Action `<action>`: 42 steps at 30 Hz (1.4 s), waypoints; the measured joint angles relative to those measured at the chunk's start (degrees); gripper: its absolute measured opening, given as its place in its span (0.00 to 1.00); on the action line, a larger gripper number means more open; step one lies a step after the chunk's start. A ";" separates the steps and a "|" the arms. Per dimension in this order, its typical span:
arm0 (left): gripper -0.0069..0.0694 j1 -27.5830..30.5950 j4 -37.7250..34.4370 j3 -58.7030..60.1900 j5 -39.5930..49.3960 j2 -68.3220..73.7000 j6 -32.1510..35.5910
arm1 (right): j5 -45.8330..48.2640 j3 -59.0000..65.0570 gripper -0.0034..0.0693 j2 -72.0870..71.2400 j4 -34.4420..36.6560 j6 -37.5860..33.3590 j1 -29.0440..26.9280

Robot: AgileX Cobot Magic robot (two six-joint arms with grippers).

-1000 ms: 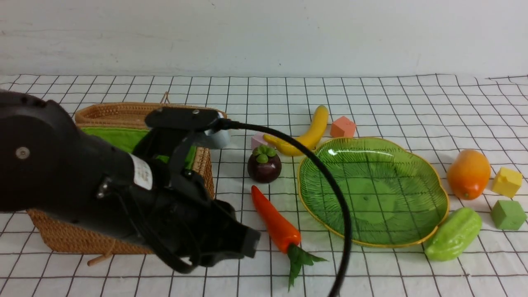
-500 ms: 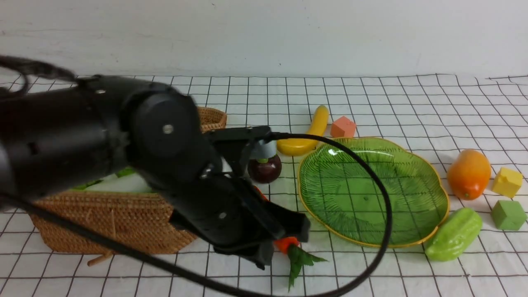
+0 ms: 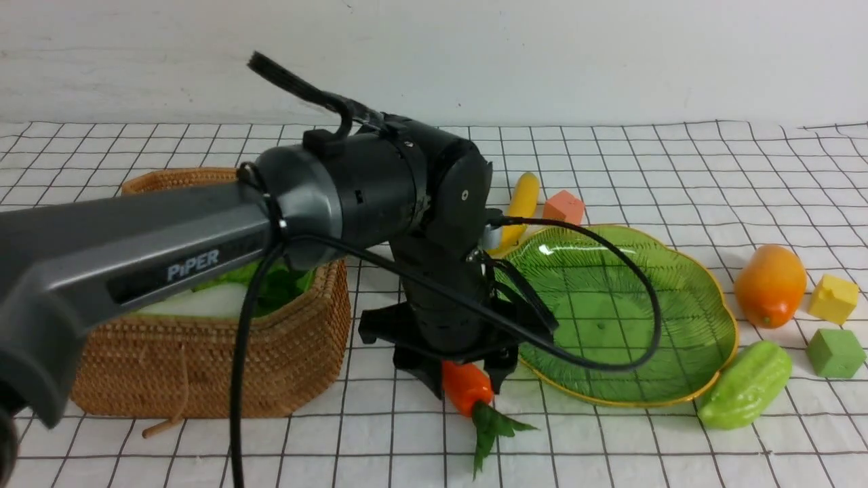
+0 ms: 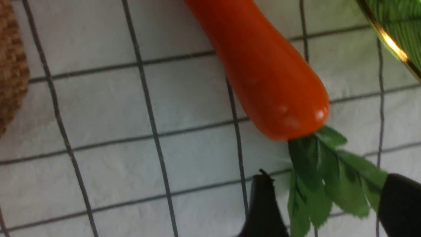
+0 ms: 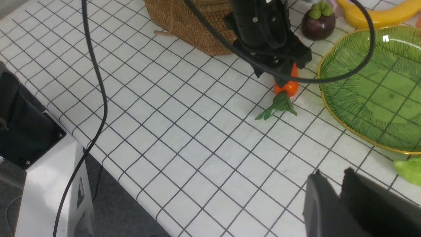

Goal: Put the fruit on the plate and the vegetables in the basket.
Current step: Use the left arm to grab a carrot and put it into the left basket

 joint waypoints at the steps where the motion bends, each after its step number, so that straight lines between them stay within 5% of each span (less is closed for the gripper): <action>1: 0.76 0.02 0.42 -0.15 -0.64 0.62 -0.53 | 0.13 0.00 0.21 0.00 0.00 0.00 0.00; 7: 0.84 0.02 4.33 -0.26 -3.98 5.64 -2.15 | 0.50 0.00 0.21 0.00 -0.17 0.00 0.00; 10: 0.80 0.02 5.32 -0.26 -4.07 7.29 -2.30 | 0.52 0.00 0.21 0.00 -0.17 0.00 0.00; 14: 0.62 0.02 6.30 -0.32 -3.39 8.81 -2.87 | 0.52 0.00 0.22 0.00 -0.17 -0.05 0.00; 26: 0.62 -3.04 5.15 -1.00 7.95 -2.39 -0.09 | 0.52 0.00 0.23 0.00 -0.17 -0.05 0.00; 30: 0.62 -7.10 7.59 -1.04 11.77 -9.84 7.69 | 0.43 0.00 0.24 0.00 -0.11 -0.05 0.00; 34: 0.62 -8.48 15.20 -0.26 13.43 -19.26 26.33 | -0.98 0.00 0.24 0.00 -0.07 -0.17 0.00; 38: 0.62 -4.05 17.38 1.62 13.93 -24.66 38.21 | -2.72 0.00 0.24 0.00 -0.28 -0.17 0.00; 42: 0.62 8.21 16.74 5.29 14.37 -30.50 57.10 | -5.75 0.00 0.24 0.00 -3.14 -0.04 0.00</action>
